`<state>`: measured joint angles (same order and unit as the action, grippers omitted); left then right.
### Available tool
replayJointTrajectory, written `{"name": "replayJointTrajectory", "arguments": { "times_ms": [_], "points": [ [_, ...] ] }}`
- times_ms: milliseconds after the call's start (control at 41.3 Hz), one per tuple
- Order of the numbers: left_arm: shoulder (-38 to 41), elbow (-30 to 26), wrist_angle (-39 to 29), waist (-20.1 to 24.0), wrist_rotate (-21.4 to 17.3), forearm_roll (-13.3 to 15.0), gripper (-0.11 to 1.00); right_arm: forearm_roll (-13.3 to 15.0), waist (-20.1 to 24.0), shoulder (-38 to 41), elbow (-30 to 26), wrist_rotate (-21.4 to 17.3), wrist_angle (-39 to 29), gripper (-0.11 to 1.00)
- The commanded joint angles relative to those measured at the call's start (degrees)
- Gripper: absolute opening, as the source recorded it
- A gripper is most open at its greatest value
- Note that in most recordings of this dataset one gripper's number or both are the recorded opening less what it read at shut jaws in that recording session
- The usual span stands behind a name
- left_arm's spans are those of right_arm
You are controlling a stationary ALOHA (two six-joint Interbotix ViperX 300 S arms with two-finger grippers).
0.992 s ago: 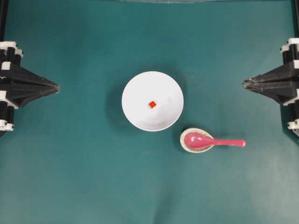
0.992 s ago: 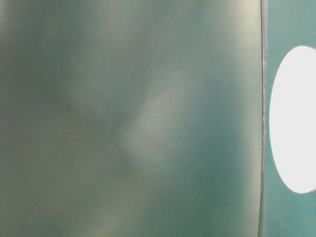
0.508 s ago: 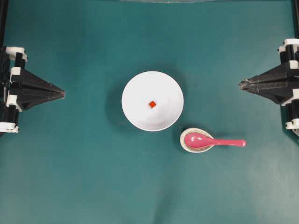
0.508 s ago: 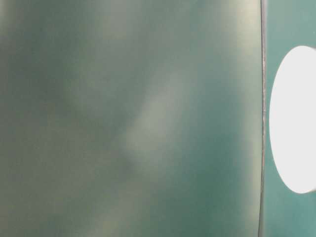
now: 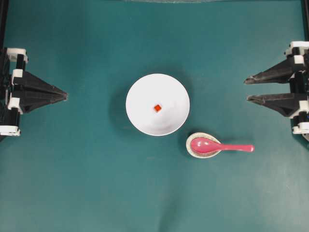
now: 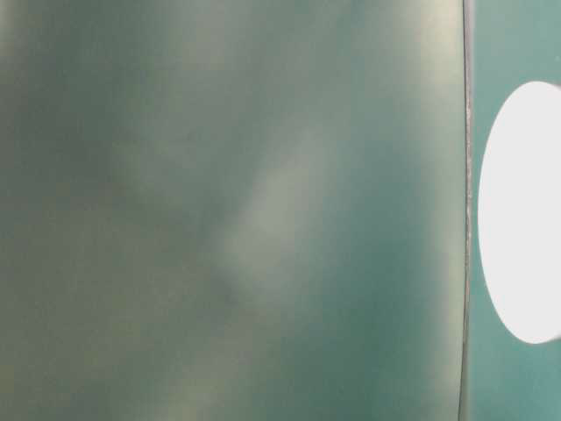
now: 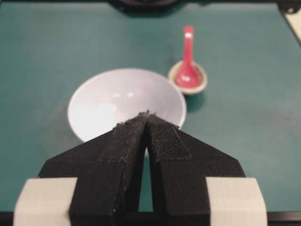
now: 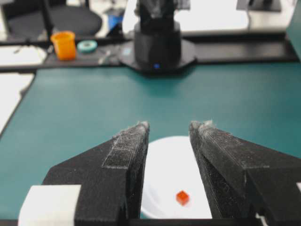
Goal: Grip the spoon and scoop the red block from the bowl with right arm.
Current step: 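Move the right gripper toward the pink spoon handle in the spoon rest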
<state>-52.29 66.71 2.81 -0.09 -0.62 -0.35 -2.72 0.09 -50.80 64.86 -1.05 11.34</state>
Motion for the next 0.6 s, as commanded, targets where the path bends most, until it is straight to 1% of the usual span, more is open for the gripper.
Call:
{"name": "replayJointTrajectory", "arguments": {
  "times_ms": [0, 97, 145, 314, 387, 581],
  "points": [
    [0.26, -1.32, -0.35, 0.53, -0.09, -0.18, 0.0, -0.88, 0.88, 1.49, -0.09, -0.09, 0.88, 0.48],
    [0.18, -1.32, -0.97, 0.7, -0.18, -0.18, 0.0, -2.11, 2.11, 2.81, 1.14, -0.09, 2.81, 0.48],
    [0.18, -1.32, -1.14, 0.7, -0.18, -0.18, 0.0, -3.16, 2.81, 3.6, 2.11, -0.09, 4.66, 0.48],
    [0.18, -1.32, -1.14, 0.7, -0.18, -0.18, 0.0, -7.38, 5.27, 6.68, 5.89, -0.09, 12.22, 0.48],
    [0.18, -1.32, -1.23, 0.7, -0.18, -0.18, 0.0, -9.67, 6.42, 8.44, 7.65, -0.09, 15.38, 0.48],
    [0.09, -1.32, -1.14, 0.7, -0.18, -0.18, 0.0, -14.59, 9.93, 13.36, 10.99, 0.0, 21.71, 0.48]
  ]
}}
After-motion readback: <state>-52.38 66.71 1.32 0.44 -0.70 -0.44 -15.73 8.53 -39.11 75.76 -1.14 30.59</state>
